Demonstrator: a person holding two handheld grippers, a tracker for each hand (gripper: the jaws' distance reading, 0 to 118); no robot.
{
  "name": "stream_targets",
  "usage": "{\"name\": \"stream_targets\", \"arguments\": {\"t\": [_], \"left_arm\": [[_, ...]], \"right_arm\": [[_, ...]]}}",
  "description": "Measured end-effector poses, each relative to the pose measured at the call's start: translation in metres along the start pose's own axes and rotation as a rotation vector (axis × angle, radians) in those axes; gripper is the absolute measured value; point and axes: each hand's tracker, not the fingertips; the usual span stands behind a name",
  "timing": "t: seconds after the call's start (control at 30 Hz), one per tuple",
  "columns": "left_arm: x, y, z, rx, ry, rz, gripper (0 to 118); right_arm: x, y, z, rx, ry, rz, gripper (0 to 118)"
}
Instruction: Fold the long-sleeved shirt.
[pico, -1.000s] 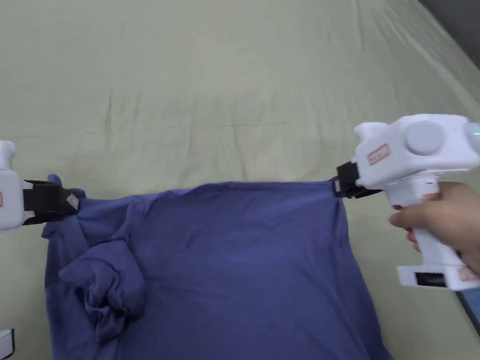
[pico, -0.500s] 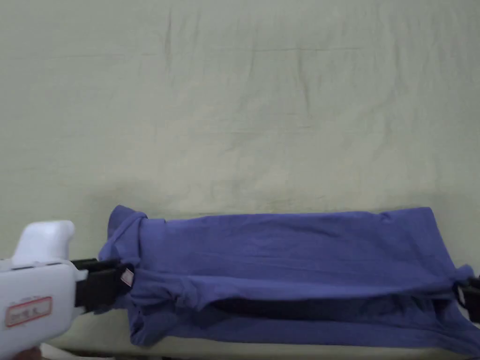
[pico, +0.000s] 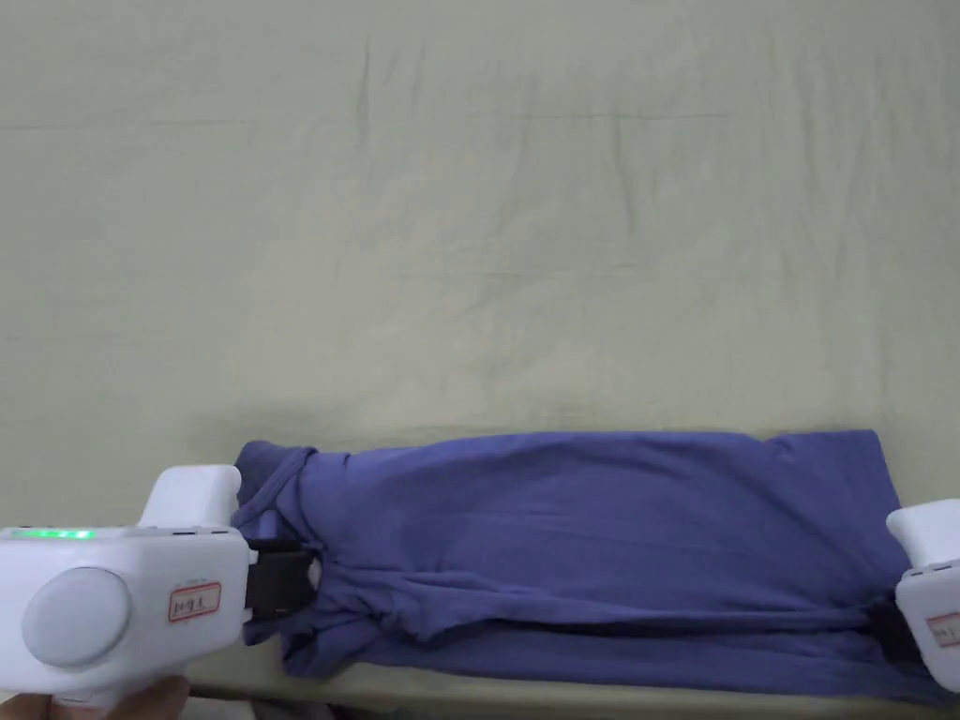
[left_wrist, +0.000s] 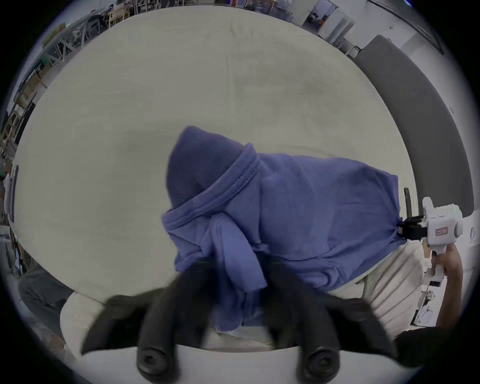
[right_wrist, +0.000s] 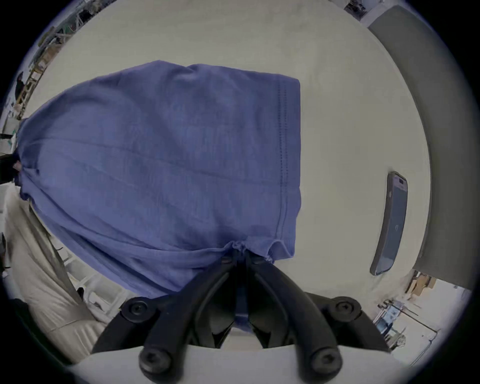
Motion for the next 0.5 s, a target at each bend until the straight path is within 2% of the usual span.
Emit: {"name": "stream_targets", "arguments": {"t": [0.03, 0.07, 0.1, 0.13, 0.17, 0.2, 0.23, 0.27, 0.3, 0.33, 0.37, 0.4, 0.43, 0.5], "left_arm": [[0.0, -0.001, 0.014, 0.035, 0.019, -0.01, 118], [-0.001, -0.002, 0.024, 0.08, -0.041, -0.013, 118], [-0.003, -0.005, 0.042, 0.204, -0.119, 0.035, 118], [-0.003, -0.007, 0.057, 0.222, -0.122, 0.072, 118], [-0.001, -0.008, 0.07, 0.238, -0.142, 0.099, 118], [-0.001, -0.01, 0.074, 0.254, -0.159, 0.123, 118], [0.001, -0.013, 0.073, 0.255, -0.17, 0.147, 118], [0.001, -0.015, 0.07, 0.196, -0.193, 0.156, 95], [-0.013, -0.008, 0.057, 0.131, -0.234, 0.137, 52], [-0.011, -0.008, 0.052, 0.116, -0.232, 0.126, 22], [-0.008, -0.009, 0.047, 0.145, -0.21, 0.126, 22], [-0.008, -0.013, 0.043, 0.172, -0.187, 0.107, 0], [-0.019, -0.015, 0.033, 0.128, -0.222, 0.092, 0], [-0.037, -0.02, 0.026, 0.126, -0.363, 0.133, 0]], "right_arm": [[0.009, -0.004, 0.014, 0.035, 0.043, -0.041, 73], [0.018, -0.007, 0.026, 0.062, 0.067, -0.089, 118], [0.024, -0.013, 0.045, 0.092, 0.074, -0.13, 118], [0.028, -0.019, 0.064, 0.127, 0.097, -0.163, 116], [0.03, -0.019, 0.073, 0.186, 0.125, -0.18, 112], [0.032, -0.021, 0.081, 0.217, 0.146, -0.208, 104], [0.032, -0.022, 0.085, 0.232, 0.186, -0.213, 79], [0.029, -0.02, 0.098, 0.243, 0.182, -0.196, 21], [0.023, -0.018, 0.1, 0.277, 0.16, -0.158, 3], [0.014, -0.017, 0.096, 0.304, 0.125, -0.127, 3], [0.009, -0.018, 0.093, 0.296, 0.142, -0.135, 3], [0.007, -0.012, 0.082, 0.28, 0.198, -0.128, 3], [0.004, -0.013, 0.08, 0.283, 0.323, -0.122, 3], [-0.001, -0.013, 0.083, 0.316, 0.491, -0.124, 3]]}}
